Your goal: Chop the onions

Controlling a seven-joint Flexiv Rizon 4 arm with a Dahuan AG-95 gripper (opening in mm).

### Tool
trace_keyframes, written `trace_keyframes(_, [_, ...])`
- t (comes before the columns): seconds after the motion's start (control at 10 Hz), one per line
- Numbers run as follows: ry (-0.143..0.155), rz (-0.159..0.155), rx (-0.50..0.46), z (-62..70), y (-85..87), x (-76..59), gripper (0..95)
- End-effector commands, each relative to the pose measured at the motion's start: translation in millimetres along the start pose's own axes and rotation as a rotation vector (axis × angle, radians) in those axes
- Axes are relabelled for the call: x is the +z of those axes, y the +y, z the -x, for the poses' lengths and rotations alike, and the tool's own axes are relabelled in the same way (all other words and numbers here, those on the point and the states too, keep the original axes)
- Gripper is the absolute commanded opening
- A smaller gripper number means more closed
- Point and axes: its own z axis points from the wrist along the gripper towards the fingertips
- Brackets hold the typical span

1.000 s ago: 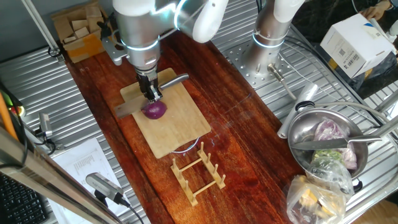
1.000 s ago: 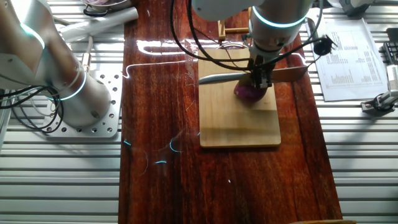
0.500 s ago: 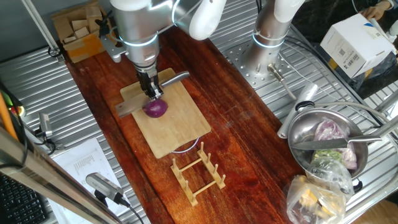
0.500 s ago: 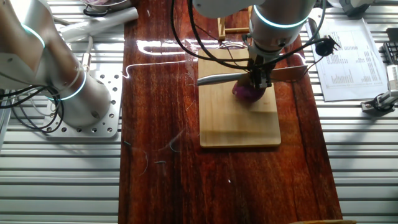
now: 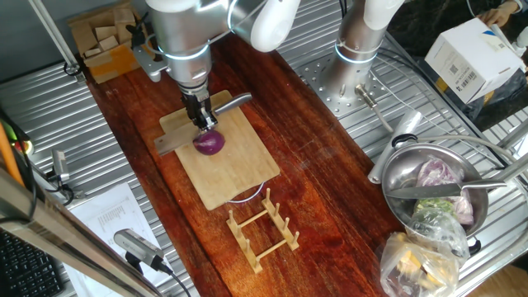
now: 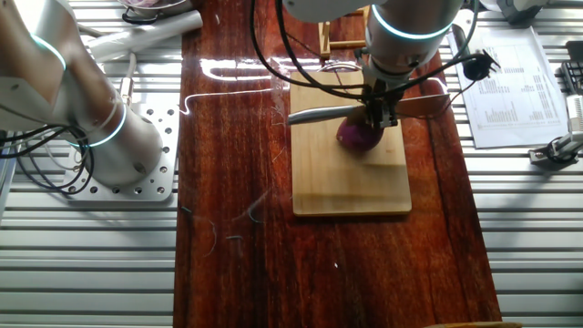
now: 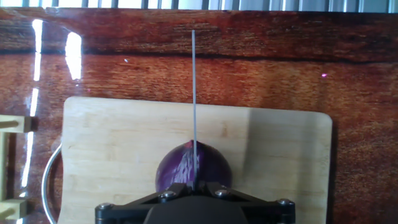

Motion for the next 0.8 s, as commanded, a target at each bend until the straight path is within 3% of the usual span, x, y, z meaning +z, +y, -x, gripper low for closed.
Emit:
trace_keyframes(0.1, [0.001,0.000,-0.003,0.0,0.2,-1.2,0.0])
trace_keyframes(0.8, [0.003,0.016,-0.007,2.4,1.7,11.4,0.0])
